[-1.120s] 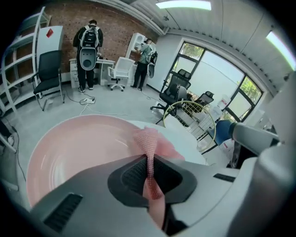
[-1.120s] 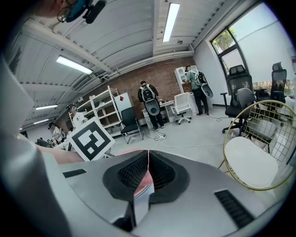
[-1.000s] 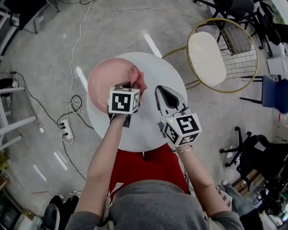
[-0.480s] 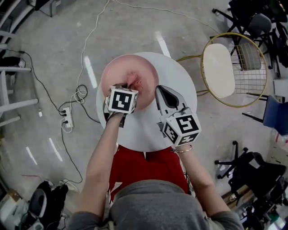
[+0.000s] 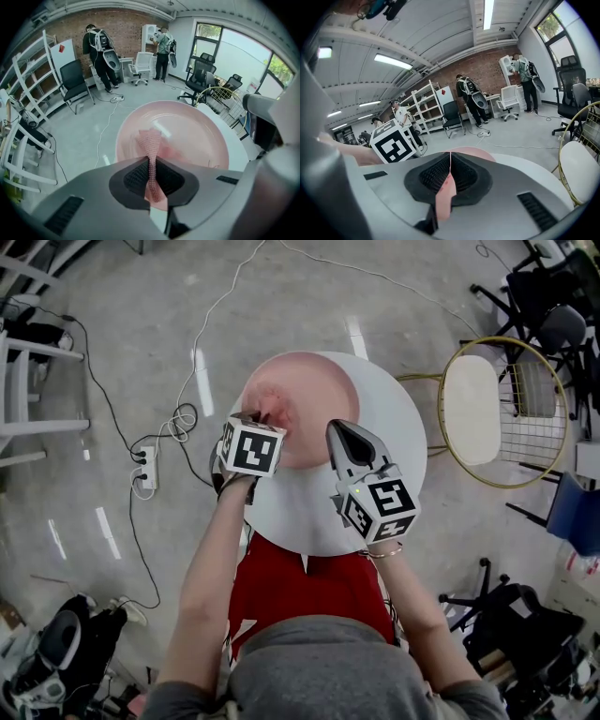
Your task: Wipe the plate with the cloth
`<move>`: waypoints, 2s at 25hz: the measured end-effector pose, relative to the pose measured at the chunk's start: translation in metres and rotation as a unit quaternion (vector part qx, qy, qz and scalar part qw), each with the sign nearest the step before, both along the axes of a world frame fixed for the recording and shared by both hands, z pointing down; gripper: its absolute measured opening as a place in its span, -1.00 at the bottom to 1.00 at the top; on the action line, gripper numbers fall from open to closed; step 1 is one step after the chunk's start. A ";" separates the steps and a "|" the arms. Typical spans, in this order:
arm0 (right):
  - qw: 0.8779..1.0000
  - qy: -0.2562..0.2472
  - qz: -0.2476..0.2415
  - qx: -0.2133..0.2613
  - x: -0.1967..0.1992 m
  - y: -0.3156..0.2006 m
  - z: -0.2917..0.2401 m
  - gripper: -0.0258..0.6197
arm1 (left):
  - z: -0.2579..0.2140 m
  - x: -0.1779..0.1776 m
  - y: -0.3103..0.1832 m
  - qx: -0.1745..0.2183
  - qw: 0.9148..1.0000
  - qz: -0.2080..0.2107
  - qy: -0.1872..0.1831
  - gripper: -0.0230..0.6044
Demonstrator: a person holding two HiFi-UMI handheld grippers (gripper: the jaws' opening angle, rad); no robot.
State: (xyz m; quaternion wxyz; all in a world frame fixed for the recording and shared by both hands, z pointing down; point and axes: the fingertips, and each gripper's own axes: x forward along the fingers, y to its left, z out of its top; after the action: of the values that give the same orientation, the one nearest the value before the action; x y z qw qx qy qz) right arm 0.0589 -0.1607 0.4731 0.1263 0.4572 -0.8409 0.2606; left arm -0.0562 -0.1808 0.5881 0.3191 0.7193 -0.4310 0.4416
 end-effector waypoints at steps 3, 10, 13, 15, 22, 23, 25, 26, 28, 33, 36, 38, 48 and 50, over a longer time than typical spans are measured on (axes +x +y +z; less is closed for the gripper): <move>1.000 0.001 -0.002 0.003 -0.008 0.003 -0.003 -0.83 | -0.003 -0.020 0.004 0.003 1.000 -0.012 -0.010 -0.81; 0.999 0.009 0.034 0.006 0.006 0.014 -0.008 -0.83 | -0.045 -0.018 0.006 0.054 0.997 -0.027 0.041 -0.81; 0.998 0.013 0.064 0.012 0.022 0.019 -0.014 -0.83 | -0.061 0.013 0.005 0.062 0.994 -0.007 0.084 -0.81; 0.996 0.017 0.083 0.016 0.035 0.024 -0.019 -0.83 | -0.065 0.038 0.004 0.061 0.992 0.009 0.106 -0.81; 0.988 0.022 0.154 0.015 0.082 0.049 -0.021 -0.83 | -0.043 0.110 0.022 0.016 0.988 0.064 0.136 -0.81; 0.987 0.022 0.161 0.013 0.087 0.053 -0.020 -0.83 | -0.037 0.116 0.027 0.009 0.988 0.073 0.133 -0.81; 0.985 0.022 0.170 0.010 0.094 0.060 -0.018 -0.83 | -0.027 0.122 0.038 -0.006 0.989 0.087 0.123 -0.81; 0.985 0.022 0.172 0.008 0.095 0.062 -0.017 -0.83 | -0.022 0.123 0.044 -0.012 0.989 0.094 0.116 -0.81; 0.985 0.021 0.173 0.004 0.096 0.065 -0.013 -0.83 | -0.013 0.121 0.053 -0.022 0.989 0.105 0.101 -0.81; 0.989 0.017 0.148 -0.006 0.083 0.063 -0.004 -0.83 | -0.003 0.108 0.062 -0.031 0.991 0.108 0.077 -0.81; 0.992 0.016 0.126 -0.008 0.067 0.060 -0.002 -0.83 | -0.001 0.092 0.064 -0.026 0.992 0.106 0.060 -0.81; 0.994 0.015 0.111 -0.008 0.056 0.058 -0.002 -0.83 | -0.001 0.081 0.065 -0.023 0.993 0.102 0.051 -0.81; 0.998 0.015 0.059 -0.007 0.011 0.048 -0.001 -0.83 | -0.007 0.022 0.064 0.002 0.998 0.056 0.027 -0.81; 0.998 0.015 0.054 -0.004 0.002 0.047 -0.002 -0.83 | -0.009 0.010 0.061 0.010 0.998 0.050 0.023 -0.81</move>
State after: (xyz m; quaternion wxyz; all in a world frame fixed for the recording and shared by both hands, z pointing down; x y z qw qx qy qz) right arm 0.0612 -0.1140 0.4712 0.1264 0.5055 -0.8117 0.2639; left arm -0.0460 -0.1199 0.5787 0.2993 0.7533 -0.3909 0.4361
